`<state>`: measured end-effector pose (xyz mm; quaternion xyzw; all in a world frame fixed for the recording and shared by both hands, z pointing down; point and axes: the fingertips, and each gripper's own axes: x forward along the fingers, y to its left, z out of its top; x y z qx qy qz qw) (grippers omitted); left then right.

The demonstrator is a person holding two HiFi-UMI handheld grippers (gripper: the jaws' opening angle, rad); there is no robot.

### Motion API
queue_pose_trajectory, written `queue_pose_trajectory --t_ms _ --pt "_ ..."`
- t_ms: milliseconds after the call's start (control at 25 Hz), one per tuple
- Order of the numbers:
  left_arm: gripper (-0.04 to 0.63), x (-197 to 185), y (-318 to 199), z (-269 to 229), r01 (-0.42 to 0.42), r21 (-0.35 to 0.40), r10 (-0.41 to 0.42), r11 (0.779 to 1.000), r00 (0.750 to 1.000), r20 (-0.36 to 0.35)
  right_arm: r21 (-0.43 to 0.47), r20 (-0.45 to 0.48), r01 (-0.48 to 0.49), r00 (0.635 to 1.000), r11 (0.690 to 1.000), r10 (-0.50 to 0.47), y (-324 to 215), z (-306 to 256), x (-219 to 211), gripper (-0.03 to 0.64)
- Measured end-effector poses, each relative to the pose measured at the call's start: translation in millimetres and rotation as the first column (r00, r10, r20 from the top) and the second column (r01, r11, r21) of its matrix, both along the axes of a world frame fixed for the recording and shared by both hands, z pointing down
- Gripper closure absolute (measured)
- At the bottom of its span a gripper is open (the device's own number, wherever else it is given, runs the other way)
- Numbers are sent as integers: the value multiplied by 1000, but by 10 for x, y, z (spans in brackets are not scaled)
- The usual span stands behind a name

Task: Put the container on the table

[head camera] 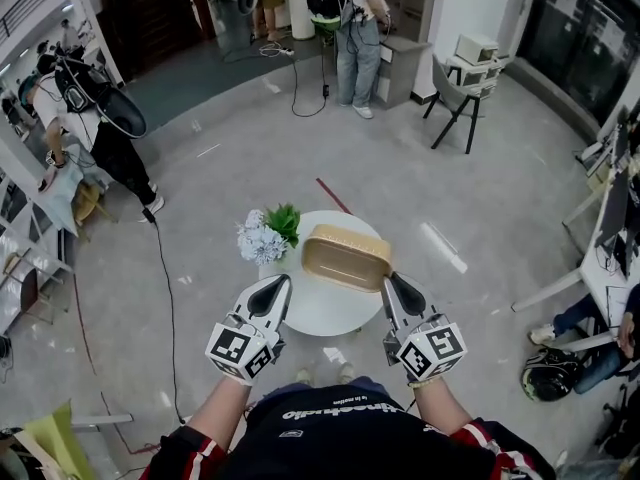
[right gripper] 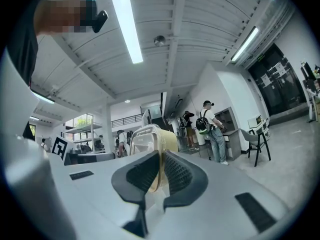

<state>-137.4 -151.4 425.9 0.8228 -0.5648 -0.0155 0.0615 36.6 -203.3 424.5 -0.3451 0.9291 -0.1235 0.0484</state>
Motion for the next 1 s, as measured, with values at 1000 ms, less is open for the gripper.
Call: queue_pose_trajectory --t_ms 1000 --pt "571 -79 -507 53 -150 12 150 989 988 -21 -12 -16 -114 993 993 114 -212 -8 -126 568"
